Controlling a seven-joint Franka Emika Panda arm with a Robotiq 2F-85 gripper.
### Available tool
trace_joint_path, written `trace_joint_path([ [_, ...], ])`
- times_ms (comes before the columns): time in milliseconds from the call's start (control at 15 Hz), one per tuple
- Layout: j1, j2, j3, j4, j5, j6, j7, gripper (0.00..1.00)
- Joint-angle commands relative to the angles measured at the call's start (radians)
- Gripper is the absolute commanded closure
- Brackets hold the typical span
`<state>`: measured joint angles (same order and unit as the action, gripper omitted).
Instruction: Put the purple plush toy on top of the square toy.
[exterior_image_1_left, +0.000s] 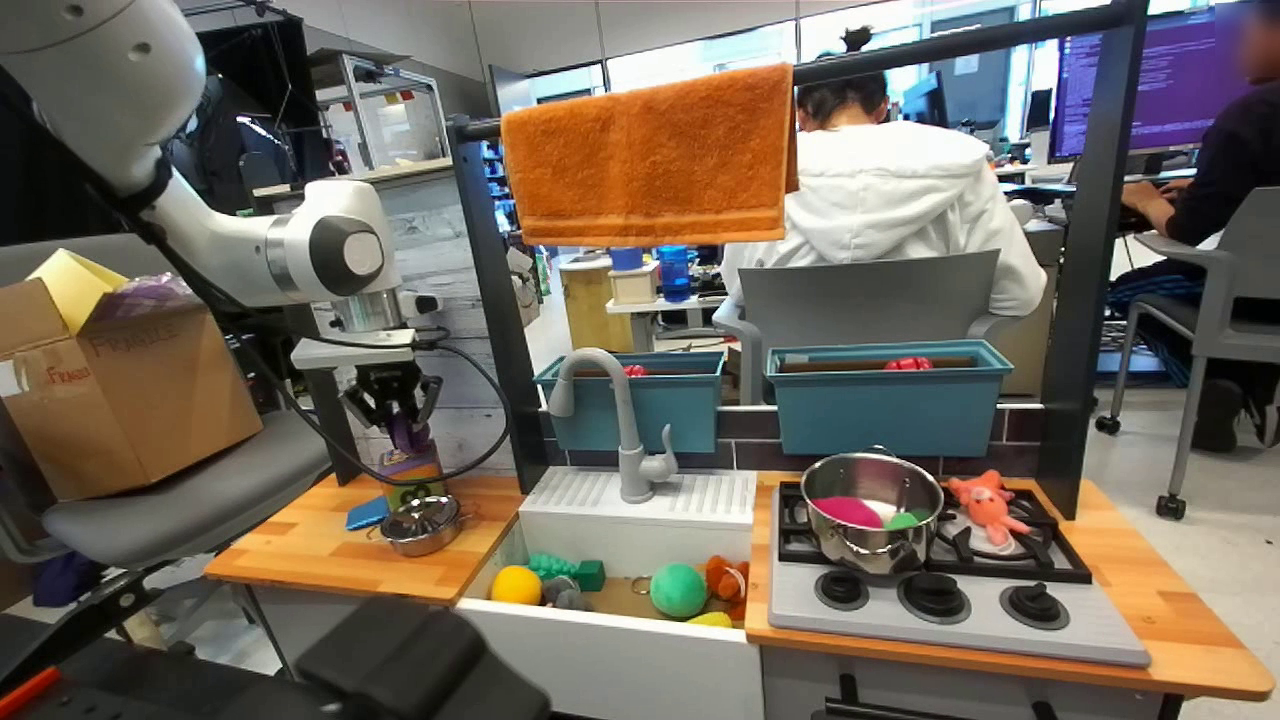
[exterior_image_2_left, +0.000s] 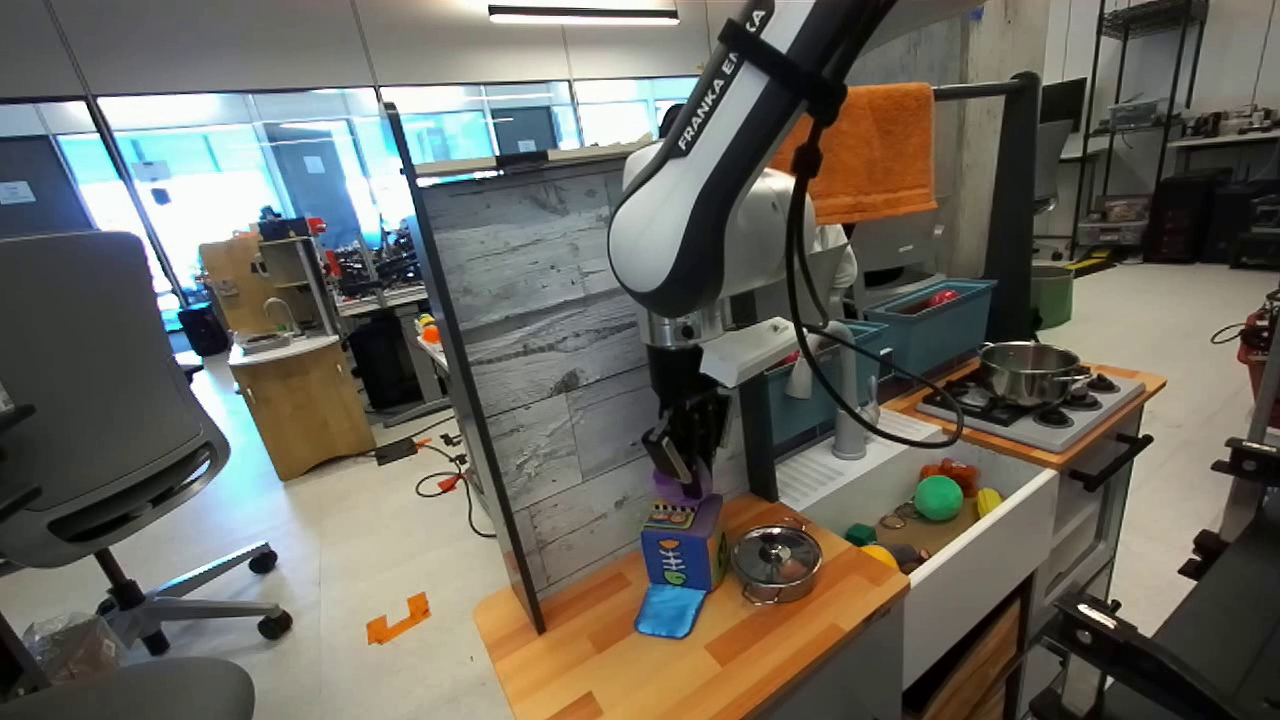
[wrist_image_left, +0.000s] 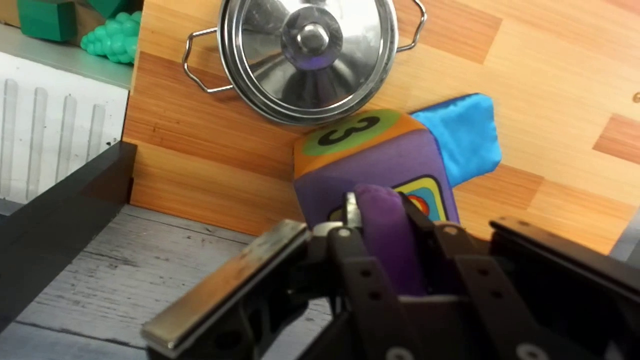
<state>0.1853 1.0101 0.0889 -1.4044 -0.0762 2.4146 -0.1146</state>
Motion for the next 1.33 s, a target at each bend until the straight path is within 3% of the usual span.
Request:
trace_joint_path([
  [0,0.012,0.056,0.003,0.077,-0.011,-0.042,0.002,0.95],
  [467,0.033,0.093,-0.004,0.132,-0.016,-0.076,0.013,0.95],
  [533,0.034,0.093,-0.003,0.135,-0.015,-0.080,0.013,0.54],
  [667,0.034,0.095,-0.003,0.140,-0.013,-0.091,0.015,0.46],
  [1067,0.038,0.098,-0.004,0.135,-0.014,-0.094,0.016,0.02],
  [1267,0.037,0.087,-0.004,0.117,-0.015,-0.087,0.015,0.00],
])
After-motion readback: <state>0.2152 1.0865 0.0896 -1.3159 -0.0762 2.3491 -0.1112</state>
